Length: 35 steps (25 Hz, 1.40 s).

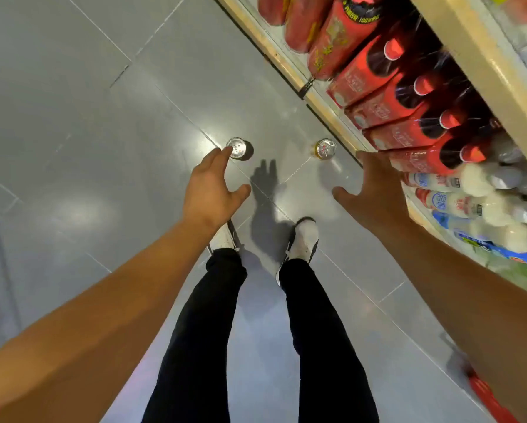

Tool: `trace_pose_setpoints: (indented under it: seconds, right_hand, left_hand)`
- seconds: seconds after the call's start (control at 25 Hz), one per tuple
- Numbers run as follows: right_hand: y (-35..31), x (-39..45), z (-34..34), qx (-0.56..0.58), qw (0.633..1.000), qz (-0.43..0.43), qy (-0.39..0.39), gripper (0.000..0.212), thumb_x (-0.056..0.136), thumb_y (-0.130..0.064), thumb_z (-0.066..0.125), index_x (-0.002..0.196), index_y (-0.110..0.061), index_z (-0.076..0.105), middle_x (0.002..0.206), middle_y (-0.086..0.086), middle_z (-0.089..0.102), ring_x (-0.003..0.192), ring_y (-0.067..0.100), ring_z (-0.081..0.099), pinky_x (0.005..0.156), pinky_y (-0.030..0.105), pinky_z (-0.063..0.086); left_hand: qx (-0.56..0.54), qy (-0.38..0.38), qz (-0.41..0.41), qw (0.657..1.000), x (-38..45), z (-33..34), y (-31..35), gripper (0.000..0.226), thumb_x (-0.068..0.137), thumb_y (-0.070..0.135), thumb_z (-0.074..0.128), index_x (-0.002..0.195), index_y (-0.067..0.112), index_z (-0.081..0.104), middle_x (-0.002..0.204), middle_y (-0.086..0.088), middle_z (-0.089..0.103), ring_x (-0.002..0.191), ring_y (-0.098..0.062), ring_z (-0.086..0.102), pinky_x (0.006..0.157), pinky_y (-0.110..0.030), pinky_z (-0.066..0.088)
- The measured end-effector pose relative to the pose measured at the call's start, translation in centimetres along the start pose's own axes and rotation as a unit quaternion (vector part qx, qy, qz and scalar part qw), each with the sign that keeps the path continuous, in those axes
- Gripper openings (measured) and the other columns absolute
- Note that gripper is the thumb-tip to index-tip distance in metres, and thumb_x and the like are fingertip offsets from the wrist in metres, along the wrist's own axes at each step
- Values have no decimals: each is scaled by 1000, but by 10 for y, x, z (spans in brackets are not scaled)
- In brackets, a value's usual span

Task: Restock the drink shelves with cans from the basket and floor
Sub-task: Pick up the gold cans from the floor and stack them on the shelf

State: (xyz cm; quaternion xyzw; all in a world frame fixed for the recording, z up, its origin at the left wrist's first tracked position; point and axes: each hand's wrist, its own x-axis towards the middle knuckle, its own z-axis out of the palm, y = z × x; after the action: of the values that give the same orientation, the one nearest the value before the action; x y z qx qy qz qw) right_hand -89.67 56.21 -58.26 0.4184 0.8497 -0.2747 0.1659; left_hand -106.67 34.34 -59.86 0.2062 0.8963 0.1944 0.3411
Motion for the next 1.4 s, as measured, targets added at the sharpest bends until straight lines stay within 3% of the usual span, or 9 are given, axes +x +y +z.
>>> trace_pose_setpoints:
  seconds: [0.2, 0.4, 0.52, 0.6, 0.76, 0.88, 1.04, 1.24, 1.4]
  right_hand:
    - [44, 76, 95, 52, 996, 63, 38, 73, 81, -40, 70, 142, -18, 38, 142, 7, 43, 129, 27, 42, 100, 36, 38]
    - [81, 139, 178, 74, 994, 56, 60, 71, 80, -39, 71, 140, -24, 37, 142, 2, 43, 131, 24, 41, 100, 28, 36]
    - [95, 169, 216, 88, 990, 66, 83, 77, 78, -34, 76, 142, -21, 36, 143, 5, 39, 129, 23, 42, 97, 26, 38]
    - [99, 185, 233, 100, 987, 59, 109, 80, 77, -31, 78, 144, -19, 36, 144, 8, 37, 128, 24, 43, 96, 27, 41]
    - [101, 205, 254, 97, 983, 82, 131, 79, 78, -26, 78, 144, -27, 35, 145, 7, 35, 130, 27, 42, 98, 30, 42]
    - [100, 206, 253, 100, 981, 105, 131, 72, 80, -23, 77, 140, -29, 38, 144, 7, 36, 130, 27, 41, 104, 35, 43]
    - [78, 175, 230, 100, 982, 98, 126, 69, 77, -27, 80, 136, -27, 45, 138, 6, 44, 125, 23, 46, 102, 28, 42]
    - [18, 70, 149, 138, 985, 65, 77, 66, 72, -25, 80, 131, -22, 50, 130, 8, 50, 115, 24, 53, 91, 27, 40]
    - [-34, -25, 67, 189, 974, 106, 69, 68, 72, -24, 79, 134, -24, 50, 130, 6, 50, 114, 23, 54, 91, 23, 38]
  left_hand:
    - [19, -9, 32, 999, 84, 91, -57, 73, 83, 28, 73, 146, 13, 41, 150, -11, 43, 137, -29, 41, 109, -27, 29]
    - [-5, 30, 39, 999, 152, 158, -106, 70, 76, 27, 74, 139, 12, 49, 130, -8, 58, 114, -26, 56, 98, -26, 43]
    - [1, 55, 0, 998, 176, 187, -124, 77, 79, 26, 77, 146, 16, 42, 152, -12, 39, 136, -31, 37, 110, -28, 29]
    - [-16, 83, -16, 996, 190, 199, -135, 80, 78, 25, 79, 147, 16, 40, 156, -12, 31, 141, -30, 31, 112, -26, 24]
    - [-64, 94, -7, 993, 204, 213, -155, 82, 72, 17, 81, 144, 18, 43, 150, -10, 41, 136, -25, 42, 112, -32, 37]
    - [-80, 95, -5, 992, 204, 211, -155, 78, 70, 13, 81, 141, 18, 47, 138, -4, 53, 125, -19, 51, 104, -27, 43]
    - [-96, 96, -29, 990, 187, 187, -138, 70, 70, 23, 82, 134, 21, 54, 125, 2, 62, 113, -14, 58, 97, -21, 45]
    - [-141, 50, -16, 989, 95, 109, -76, 68, 70, 32, 84, 131, 25, 56, 119, 6, 64, 106, -11, 63, 95, -30, 52]
    - [-132, -3, 29, 991, 15, 24, -20, 73, 70, 26, 86, 135, 25, 53, 122, 5, 62, 110, -10, 60, 98, -24, 49]
